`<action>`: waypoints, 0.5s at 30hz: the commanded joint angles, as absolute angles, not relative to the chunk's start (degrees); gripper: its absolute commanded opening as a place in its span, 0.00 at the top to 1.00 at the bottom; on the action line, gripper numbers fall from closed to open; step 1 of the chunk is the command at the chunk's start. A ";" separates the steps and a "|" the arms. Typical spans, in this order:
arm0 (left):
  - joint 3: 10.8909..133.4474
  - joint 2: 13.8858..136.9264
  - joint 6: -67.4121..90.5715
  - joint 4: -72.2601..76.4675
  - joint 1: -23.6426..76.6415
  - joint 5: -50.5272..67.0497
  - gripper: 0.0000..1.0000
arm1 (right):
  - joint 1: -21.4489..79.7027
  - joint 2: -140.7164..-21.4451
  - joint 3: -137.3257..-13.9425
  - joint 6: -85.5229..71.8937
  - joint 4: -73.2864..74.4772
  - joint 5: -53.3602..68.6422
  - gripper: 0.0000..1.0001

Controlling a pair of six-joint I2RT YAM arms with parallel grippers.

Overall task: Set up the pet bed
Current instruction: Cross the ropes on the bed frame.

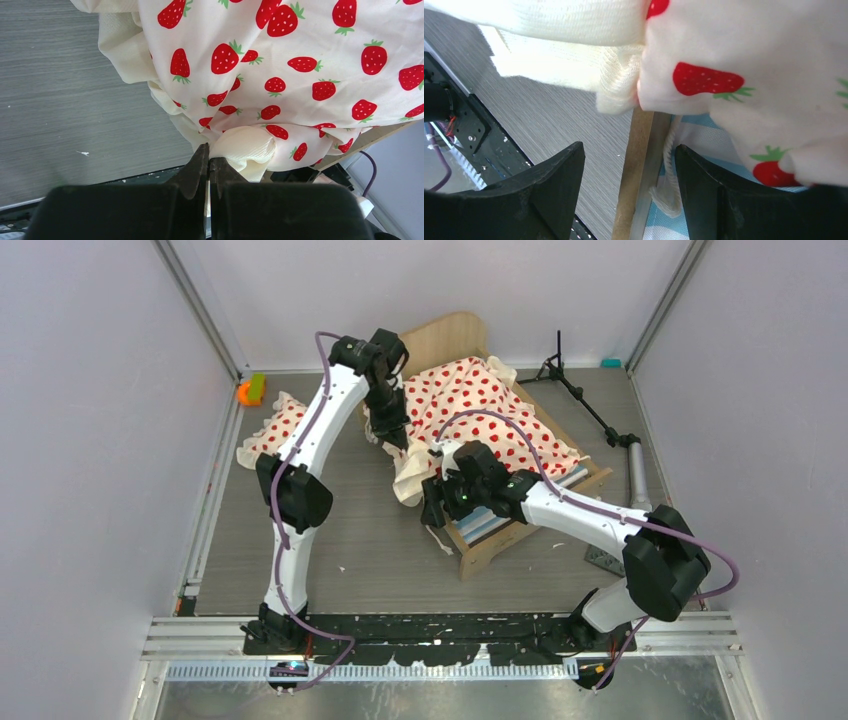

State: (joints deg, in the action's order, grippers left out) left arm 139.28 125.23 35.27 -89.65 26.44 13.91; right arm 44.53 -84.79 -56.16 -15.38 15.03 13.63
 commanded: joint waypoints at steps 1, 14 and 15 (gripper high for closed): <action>139.83 125.46 34.69 -96.34 25.71 13.01 1.00 | 45.06 -84.13 -57.31 -16.75 11.87 15.19 0.29; 139.84 125.77 35.03 -96.94 25.60 12.05 1.00 | 45.53 -83.81 -55.42 -19.45 8.73 22.93 0.29; 139.79 125.77 35.06 -96.97 25.59 11.92 1.00 | 45.53 -83.72 -55.45 -19.58 8.62 23.72 0.30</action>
